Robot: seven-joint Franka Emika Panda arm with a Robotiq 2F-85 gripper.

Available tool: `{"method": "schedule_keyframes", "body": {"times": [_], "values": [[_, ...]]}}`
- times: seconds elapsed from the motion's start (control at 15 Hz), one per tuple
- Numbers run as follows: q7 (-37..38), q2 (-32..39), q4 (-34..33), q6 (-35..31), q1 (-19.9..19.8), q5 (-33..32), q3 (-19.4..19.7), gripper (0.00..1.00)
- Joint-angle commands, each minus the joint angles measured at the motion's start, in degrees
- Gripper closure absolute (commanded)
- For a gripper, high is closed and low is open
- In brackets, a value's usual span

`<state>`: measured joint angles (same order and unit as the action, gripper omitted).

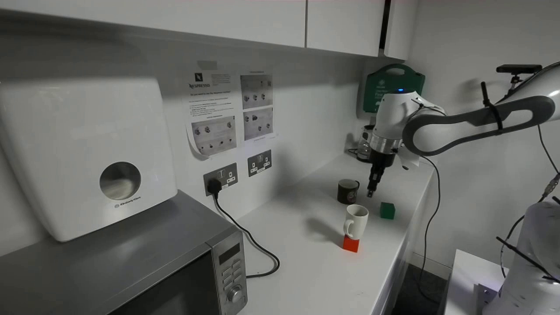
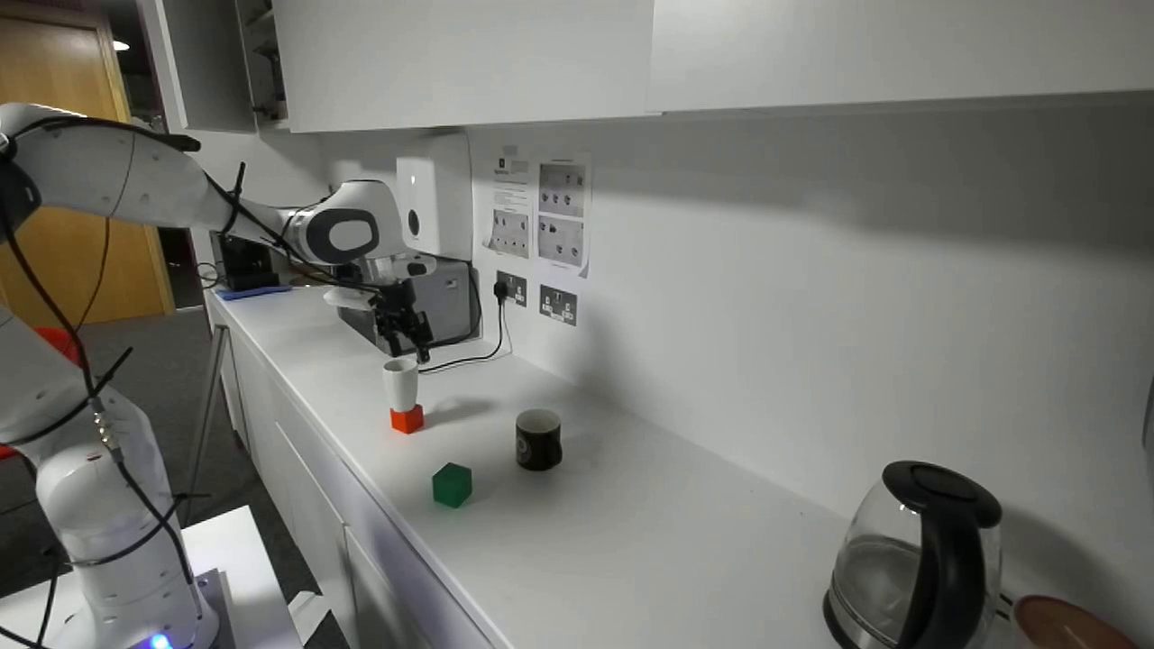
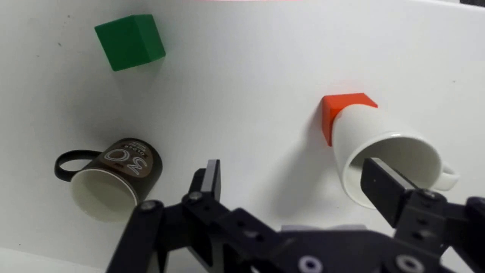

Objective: Put the mugs on the table and then stack the blocks

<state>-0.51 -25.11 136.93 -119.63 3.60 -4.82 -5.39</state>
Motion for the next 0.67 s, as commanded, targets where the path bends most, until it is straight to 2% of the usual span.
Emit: {"method": "schedule_keyframes", "body": {"times": [0.0, 0.6], "values": [[-3.31, -0.57, -0.22, 1.96, 2.42, -0.23, -0.68, 0.00], [-11.80, 4.15, -3.03, 0.57, 4.86, 0.96, 0.22, 0.00]]}}
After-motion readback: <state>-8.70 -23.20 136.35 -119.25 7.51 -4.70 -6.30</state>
